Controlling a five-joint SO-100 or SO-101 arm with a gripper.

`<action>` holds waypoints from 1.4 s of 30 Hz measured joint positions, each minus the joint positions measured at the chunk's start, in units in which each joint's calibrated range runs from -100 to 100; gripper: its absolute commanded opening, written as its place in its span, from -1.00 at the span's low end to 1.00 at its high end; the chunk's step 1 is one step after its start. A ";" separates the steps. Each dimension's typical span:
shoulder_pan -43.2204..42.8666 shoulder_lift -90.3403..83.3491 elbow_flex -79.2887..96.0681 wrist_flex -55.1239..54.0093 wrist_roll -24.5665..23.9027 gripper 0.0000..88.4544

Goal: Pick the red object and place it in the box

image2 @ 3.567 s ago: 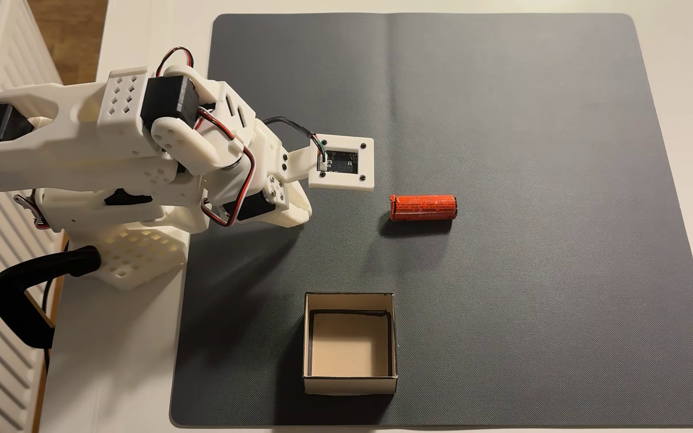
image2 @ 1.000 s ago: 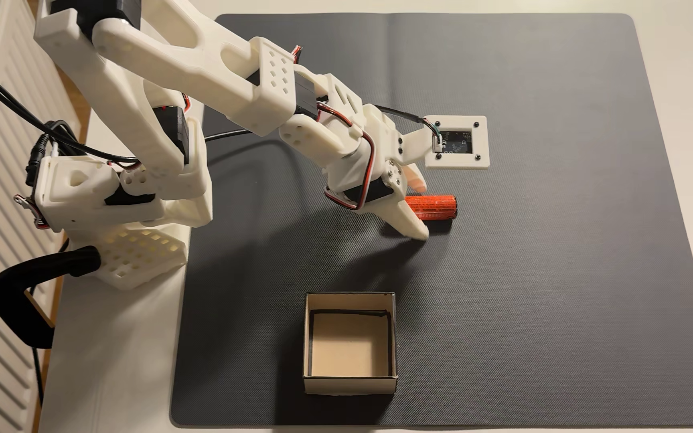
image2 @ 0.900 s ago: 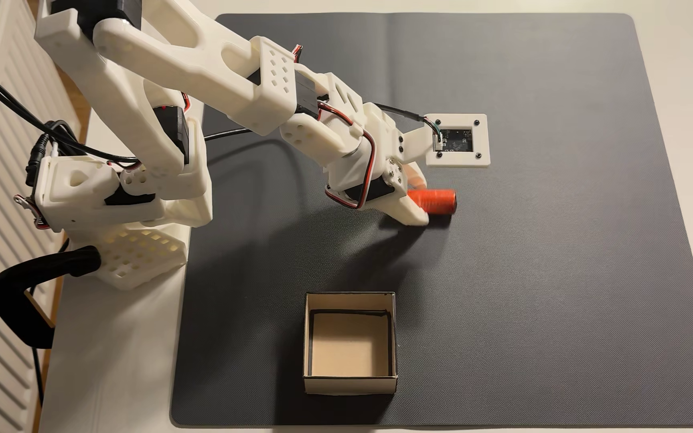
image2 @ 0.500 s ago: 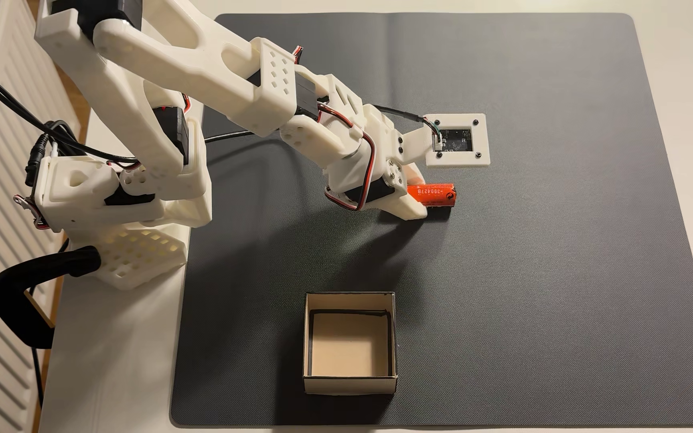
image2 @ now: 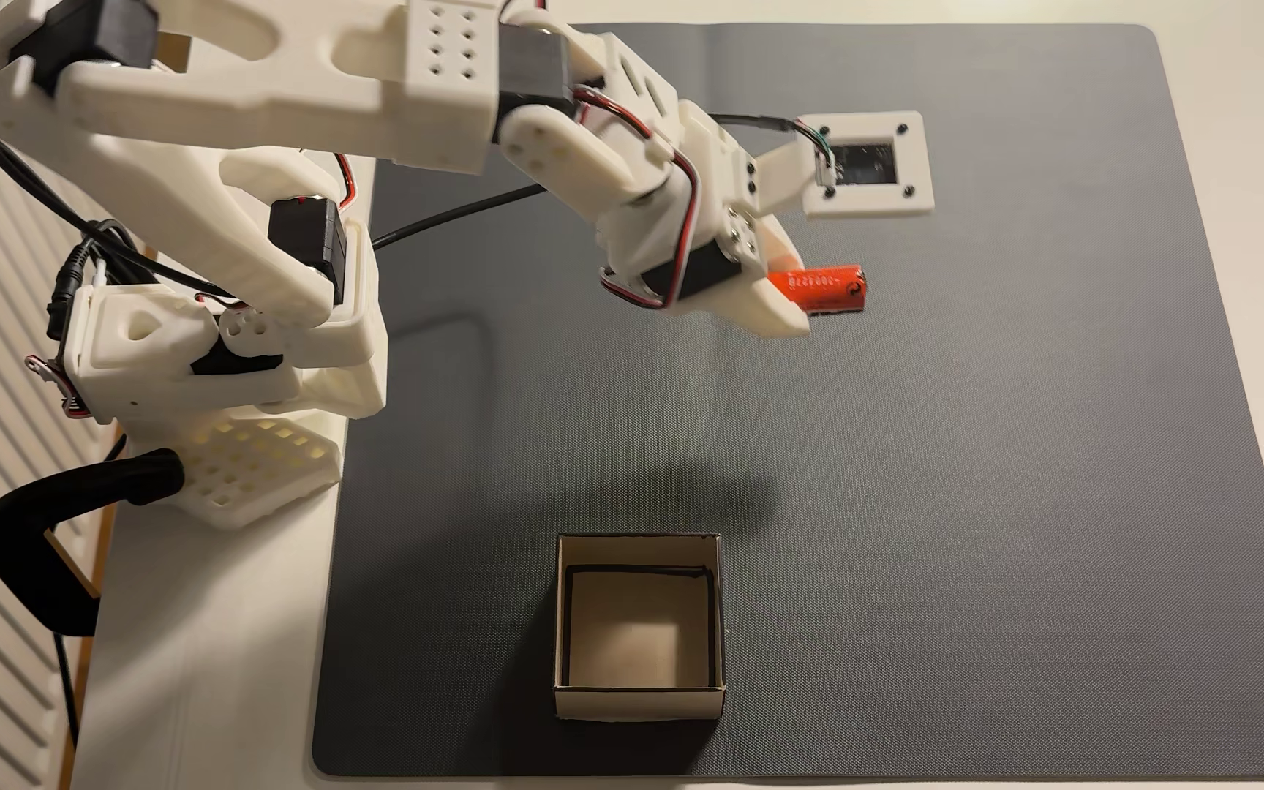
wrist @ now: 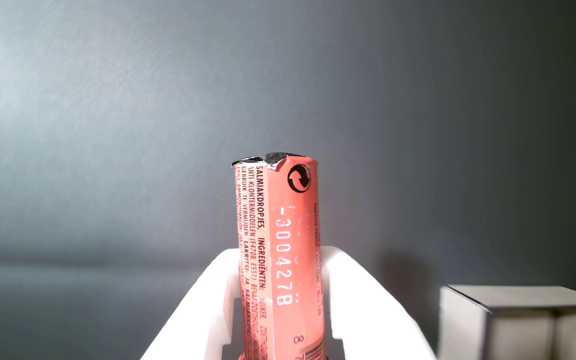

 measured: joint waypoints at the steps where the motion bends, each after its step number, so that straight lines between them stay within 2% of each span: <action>1: 0.07 -1.98 0.00 1.74 0.65 -0.98; 10: 8.91 -21.47 5.93 9.83 5.72 -0.97; 28: 27.62 -55.20 34.12 9.91 6.64 -0.97; 33: 29.99 -61.41 38.96 9.91 7.50 -0.97; 42: 30.66 -62.01 39.78 9.91 7.72 -0.96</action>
